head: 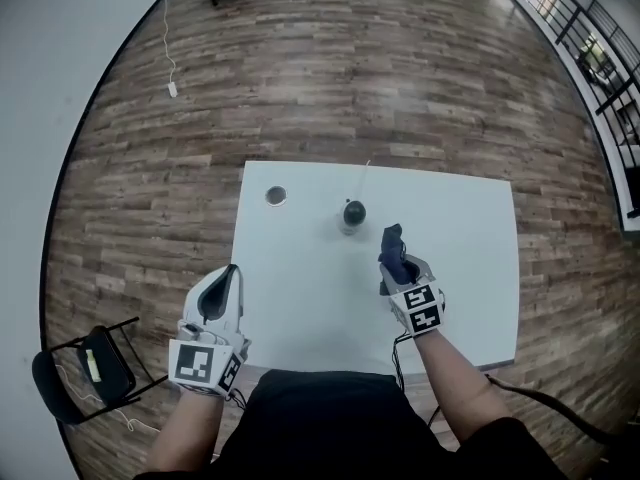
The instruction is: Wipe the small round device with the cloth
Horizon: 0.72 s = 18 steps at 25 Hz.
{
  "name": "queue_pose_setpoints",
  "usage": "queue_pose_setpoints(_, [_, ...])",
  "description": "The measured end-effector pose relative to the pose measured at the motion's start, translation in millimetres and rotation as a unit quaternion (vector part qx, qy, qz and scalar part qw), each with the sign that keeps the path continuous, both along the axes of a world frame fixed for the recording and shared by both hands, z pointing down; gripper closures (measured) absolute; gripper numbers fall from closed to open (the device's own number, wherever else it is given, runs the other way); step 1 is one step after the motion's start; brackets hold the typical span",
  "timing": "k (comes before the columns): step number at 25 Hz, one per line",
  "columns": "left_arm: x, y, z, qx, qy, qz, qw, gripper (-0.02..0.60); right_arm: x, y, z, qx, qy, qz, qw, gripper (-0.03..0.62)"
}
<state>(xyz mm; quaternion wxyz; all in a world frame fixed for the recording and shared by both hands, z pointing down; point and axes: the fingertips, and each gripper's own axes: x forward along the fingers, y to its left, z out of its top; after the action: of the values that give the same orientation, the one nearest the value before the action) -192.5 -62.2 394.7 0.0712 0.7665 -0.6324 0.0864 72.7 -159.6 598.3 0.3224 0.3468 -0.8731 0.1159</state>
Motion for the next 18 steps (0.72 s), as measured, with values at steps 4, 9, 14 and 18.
queue_pose_setpoints(4, [-20.7, 10.0, 3.3, 0.000, 0.001, -0.033, 0.9995, 0.575, -32.1, -41.5, -26.0, 0.034, -0.006, -0.031, 0.999, 0.467])
queue_pose_setpoints(9, [-49.1, 39.4, 17.6, -0.029, 0.005, -0.089, 0.9956, 0.575, -52.5, -76.7, -25.7, 0.038, -0.008, -0.056, 0.998, 0.467])
queue_pose_setpoints(14, [-61.1, 67.5, 25.3, -0.050, -0.001, -0.130, 0.9903, 0.575, -66.3, -101.8, -26.0, 0.045, -0.022, -0.069, 0.996, 0.467])
queue_pose_setpoints(18, [-66.3, 88.4, 31.0, -0.068, -0.005, -0.151, 0.9861, 0.575, -74.0, -114.6, -20.7, 0.035, -0.029, -0.070, 0.997, 0.467])
